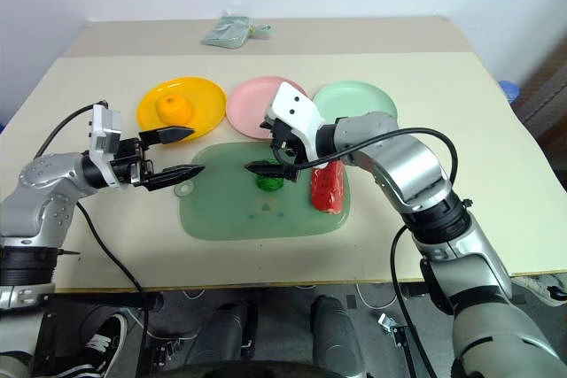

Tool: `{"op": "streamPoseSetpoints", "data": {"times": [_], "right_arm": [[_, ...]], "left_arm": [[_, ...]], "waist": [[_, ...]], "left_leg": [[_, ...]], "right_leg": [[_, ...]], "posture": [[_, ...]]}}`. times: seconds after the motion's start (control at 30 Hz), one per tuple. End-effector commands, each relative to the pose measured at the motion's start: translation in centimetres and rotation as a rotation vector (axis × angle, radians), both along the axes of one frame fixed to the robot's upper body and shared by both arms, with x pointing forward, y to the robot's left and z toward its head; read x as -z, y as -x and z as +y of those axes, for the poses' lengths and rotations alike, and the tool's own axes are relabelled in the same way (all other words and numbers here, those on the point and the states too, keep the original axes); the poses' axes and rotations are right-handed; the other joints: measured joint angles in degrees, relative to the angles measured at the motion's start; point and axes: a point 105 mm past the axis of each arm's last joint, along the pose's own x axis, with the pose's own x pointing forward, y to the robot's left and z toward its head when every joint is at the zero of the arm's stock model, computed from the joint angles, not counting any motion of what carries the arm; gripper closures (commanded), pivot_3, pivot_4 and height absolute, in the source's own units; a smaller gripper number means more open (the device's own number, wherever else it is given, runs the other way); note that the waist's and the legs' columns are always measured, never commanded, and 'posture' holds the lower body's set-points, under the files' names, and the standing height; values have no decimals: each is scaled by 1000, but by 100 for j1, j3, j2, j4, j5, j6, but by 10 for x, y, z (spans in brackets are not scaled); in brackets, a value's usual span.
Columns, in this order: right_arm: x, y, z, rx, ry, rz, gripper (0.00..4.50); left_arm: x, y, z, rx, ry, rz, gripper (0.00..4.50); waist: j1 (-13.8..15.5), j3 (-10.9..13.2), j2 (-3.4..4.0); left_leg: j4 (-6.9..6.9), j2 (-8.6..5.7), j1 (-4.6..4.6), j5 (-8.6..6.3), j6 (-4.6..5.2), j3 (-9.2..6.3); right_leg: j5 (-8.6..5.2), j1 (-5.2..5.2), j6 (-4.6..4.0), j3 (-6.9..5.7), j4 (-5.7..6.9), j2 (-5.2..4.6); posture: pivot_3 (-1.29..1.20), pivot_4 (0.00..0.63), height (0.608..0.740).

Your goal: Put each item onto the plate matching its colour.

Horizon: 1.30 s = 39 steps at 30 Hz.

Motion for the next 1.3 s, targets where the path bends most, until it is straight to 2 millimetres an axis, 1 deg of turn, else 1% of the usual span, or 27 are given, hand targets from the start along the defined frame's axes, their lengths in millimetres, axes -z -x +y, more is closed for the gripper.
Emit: {"op": "streamPoseSetpoints", "data": {"times": [0.03, 0.1, 0.2, 0.27, 0.3, 0.47, 0.53, 0.6, 0.63, 0.73, 0.77, 0.8, 0.83, 0.87, 0.9, 0.93, 0.97, 1.0, 1.03, 1.07, 1.1, 1.13, 1.17, 1.2, 1.27, 1.3], "right_arm": [[-17, -6, 2, 4, -60, -46, 0], [-15, -3, 3, -18, -70, -17, 0], [-5, -1, 3, -22, -37, 50, 0], [6, 1, 6, -22, -1, 103, 0], [15, 0, 6, -7, 58, 108, 0], [38, -8, 16, 23, 132, 126, 0], [50, -13, 17, 42, 173, 130, 0], [52, -18, 18, 66, 184, 113, 0], [53, -19, 18, 66, 183, 116, 0], [51, -20, 17, 63, 183, 112, 822], [50, -20, 16, 56, 191, 101, 1199], [48, -19, 16, 48, 187, 95, 1749], [40, -21, 16, 53, 159, 81, 2050], [34, -22, 16, 59, 135, 75, 2050], [21, -24, 17, 60, 78, 75, 2050], [12, -25, 17, 59, 40, 76, 2050], [-5, -27, 16, 63, -45, 87, 2050], [-23, -35, 11, 94, -127, 73, 2050], [-36, -49, 0, 164, -180, 34, 2050], [-43, -58, -7, 214, -211, 7, 2050], [-50, -73, -21, 305, -241, -26, 2050], [-50, -92, -44, 431, -231, -54, 2050], [-49, -104, -64, 524, -219, -73, 2050], [-48, -112, -76, 582, -208, -85, 2050], [-41, -126, -110, 732, -241, -48, 2050], [-36, -132, -128, 810, -194, -93, 2050]], "left_arm": [[-15, 5, 0, -19, 23, -71, 26], [-13, 8, -1, -19, 31, -50, 26], [-10, 12, 0, -30, 9, -56, 26], [-10, 14, 1, -32, 8, -51, 26], [-9, 15, 2, -29, -3, -57, 26], [2, 19, 1, -7, -64, -49, 26], [3, 20, 0, -1, -71, -51, 26], [3, 20, -1, -1, -71, -57, 26], [2, 20, -2, -2, -69, -59, 26], [2, 20, -4, -10, -61, -61, 0], [3, 20, -4, -11, -60, -59, 0], [3, 20, -5, -13, -59, -59, 0], [3, 20, -5, -17, -52, -60, 0], [2, 20, -5, -20, -47, -61, 0], [0, 18, -5, -31, -41, -71, 0], [-1, 18, -5, -38, -37, -78, 0], [-3, 15, -5, -52, -23, -85, 0], [-7, 12, -4, -70, -2, -95, 0], [-10, 8, -3, -88, 16, -105, 0], [-12, 6, -3, -100, 28, -112, 0], [-15, 2, -2, -123, 34, -131, 0], [-17, -1, -1, -137, 44, -140, 0], [-19, -3, -2, -144, 51, -147, 0], [-20, -4, -2, -148, 55, -151, 0], [-21, -5, -3, -151, 53, -165, 0], [-20, -6, -4, -151, 51, -169, 0]], "waist": [[6, 0, 0], [-10, 0, 1], [-24, 0, 1], [-22, 0, 0], [-25, 0, 0], [-61, 0, 1], [-58, 0, 1], [-57, 0, 1], [-54, 0, 1], [-57, 0, 1], [-57, 0, 1], [-58, 1, 1], [-62, 0, 1], [-62, 1, 1], [-60, 1, 1], [-61, 1, 1], [-61, 1, 1], [-61, 1, 2], [-57, 1, 2], [-42, 1, 1], [-27, 0, 1], [-18, 0, 0], [2, -1, -1], [24, -2, -3], [62, -1, -2], [61, -1, -1]], "left_leg": [[-1, 0, 0, 0, 0, 0], [-1, 0, 0, 0, 0, 2], [-3, 1, 0, 0, 0, 0], [-3, 1, 0, 0, 0, 0], [-3, 1, 0, 0, 0, 0], [-5, 1, 0, 0, 0, 1], [-6, 0, 0, 0, 0, 1], [-5, 0, 0, 0, 0, 2], [-6, 0, 0, 0, 0, 1], [-6, 0, 0, 0, 0, 1], [-6, 0, 0, 0, 0, 1], [-6, 0, 0, 0, 0, 1], [-6, 0, 0, 0, 0, 1], [-7, 0, 0, 0, 0, 1], [-7, 0, 0, 0, 0, 1], [-6, 1, 0, 0, 0, 1], [-6, 0, 0, 0, 0, 1], [-7, 0, 0, 0, 0, 0], [-7, 1, 0, 0, 0, 0], [-7, 0, 0, 0, 0, 0], [-5, 0, 0, 0, 0, 0], [-5, 0, 0, 0, 0, 0], [-5, -1, 1, 0, 0, 1], [-5, -2, 1, 0, -1, 3], [-7, -2, 1, 0, -1, 5], [-11, -2, 1, 0, -1, 7]], "right_leg": [[0, 0, 0, 0, 0, 0], [0, 0, 0, 0, 0, 0], [0, -2, 0, 1, 1, 0], [0, -2, 0, 0, 1, 0], [0, -2, 0, 0, 1, 0], [-1, -5, -1, 0, 2, 1], [-1, -5, -1, 0, 2, 1], [-1, -5, -1, 0, 2, 1], [-1, -5, -1, 0, 2, 1], [-1, -5, -1, 0, 2, 1], [-1, -5, -1, 0, 2, 1], [-1, -5, -1, 0, 2, 1], [-1, -6, -1, 0, 2, 1], [-1, -5, -1, 0, 2, 1], [-1, -6, -1, 0, 2, 1], [-1, -5, -1, 0, 2, 1], [-1, -6, -1, 0, 2, 1], [-1, -6, -1, 0, 2, 1], [-1, -6, -1, 0, 3, 1], [0, -6, -1, 0, 3, 1], [0, -5, 0, 0, 3, 1], [0, -5, 0, 0, 2, 0], [0, -2, 0, 0, 1, 0], [0, -2, 0, 0, 0, -1], [0, -1, 0, 0, -6, -1], [0, -1, 0, 1, -11, -1]], "posture": [[0, 150, 740], [0, 150, 740], [0, 150, 740], [0, 150, 740], [0, 150, 740], [0, 150, 740], [0, 150, 740], [0, 150, 740], [0, 150, 740], [0, 150, 740], [0, 150, 740], [0, 150, 740], [0, 150, 740], [0, 150, 740], [0, 150, 740], [0, 150, 740], [0, 150, 740], [0, 150, 740], [0, 150, 740], [0, 150, 740], [0, 150, 740], [0, 150, 740], [0, 150, 740], [0, 150, 740], [0, 150, 740], [0, 150, 740]]}}
